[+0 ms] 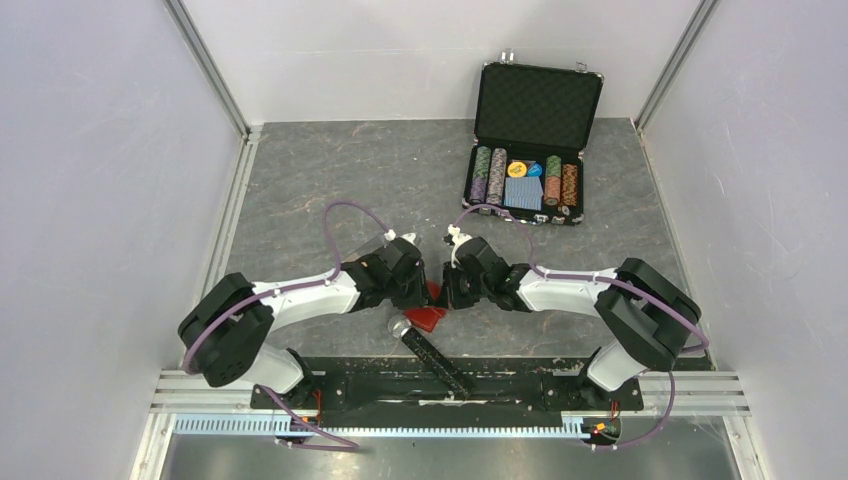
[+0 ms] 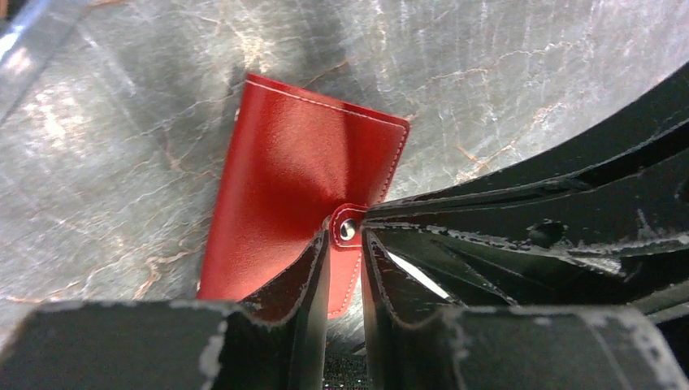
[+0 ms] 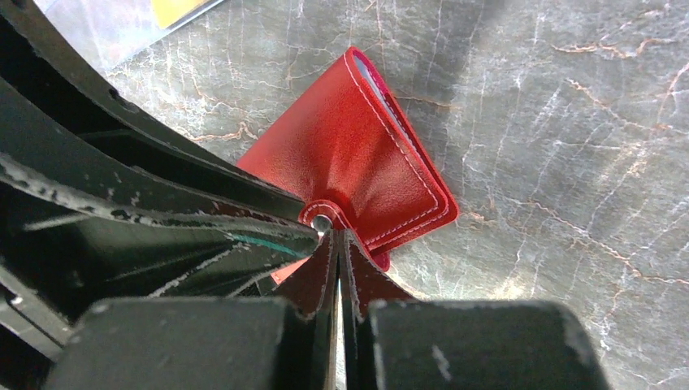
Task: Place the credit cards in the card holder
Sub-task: Close the card holder at the center of the board.
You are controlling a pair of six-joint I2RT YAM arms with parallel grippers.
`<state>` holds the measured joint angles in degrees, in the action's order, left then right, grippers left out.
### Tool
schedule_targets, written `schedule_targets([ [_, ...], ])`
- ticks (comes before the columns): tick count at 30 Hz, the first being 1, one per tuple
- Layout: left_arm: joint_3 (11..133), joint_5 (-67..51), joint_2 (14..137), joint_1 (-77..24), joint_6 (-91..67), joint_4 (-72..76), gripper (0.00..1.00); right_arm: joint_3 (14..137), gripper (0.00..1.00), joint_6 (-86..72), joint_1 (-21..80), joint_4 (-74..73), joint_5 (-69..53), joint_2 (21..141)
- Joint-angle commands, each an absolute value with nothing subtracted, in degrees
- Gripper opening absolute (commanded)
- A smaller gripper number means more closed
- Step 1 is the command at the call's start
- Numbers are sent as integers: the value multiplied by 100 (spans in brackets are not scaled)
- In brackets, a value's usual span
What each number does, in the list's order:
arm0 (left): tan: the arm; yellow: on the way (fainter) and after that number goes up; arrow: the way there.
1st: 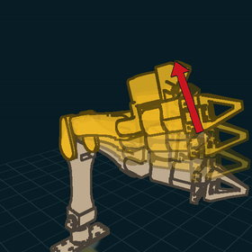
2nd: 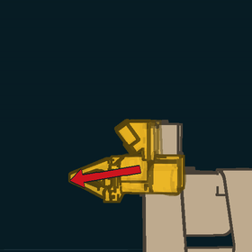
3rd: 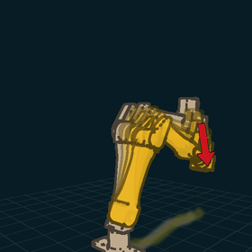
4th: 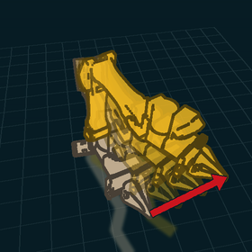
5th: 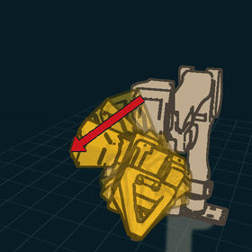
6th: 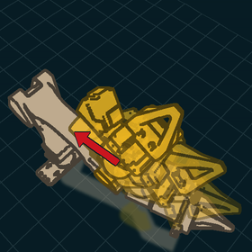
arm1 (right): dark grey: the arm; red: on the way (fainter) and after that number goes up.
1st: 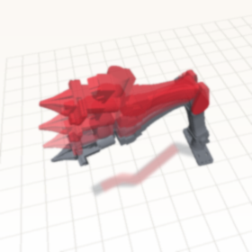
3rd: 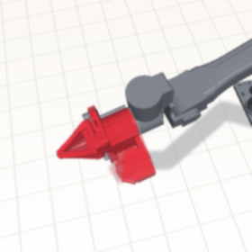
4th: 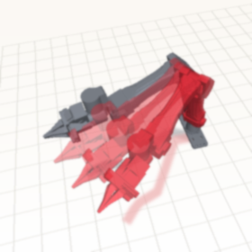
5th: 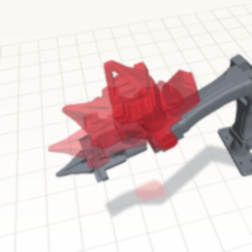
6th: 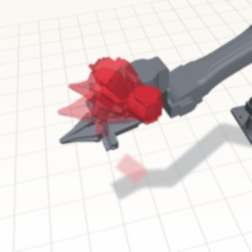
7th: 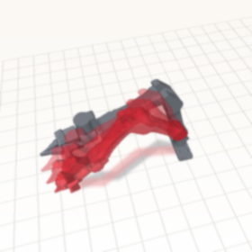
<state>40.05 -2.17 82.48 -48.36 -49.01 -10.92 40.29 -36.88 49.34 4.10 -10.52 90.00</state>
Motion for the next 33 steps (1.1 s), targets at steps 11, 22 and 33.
schedule_targets([
  [11, 4080, -674, 8360, -4773, -4951, -569, 2, 4052, 0, -3709, 4966, 598, -1031, 8988],
  [22, 4377, -276, 8271, -4772, -4641, -1166, 2, 4165, 0, -3680, 4970, 689, -1093, 8878],
  [33, 4345, -18, 8331, -4772, -4627, -1371, 2, 4336, 0, -3700, 5006, 806, -1156, 9206],
])
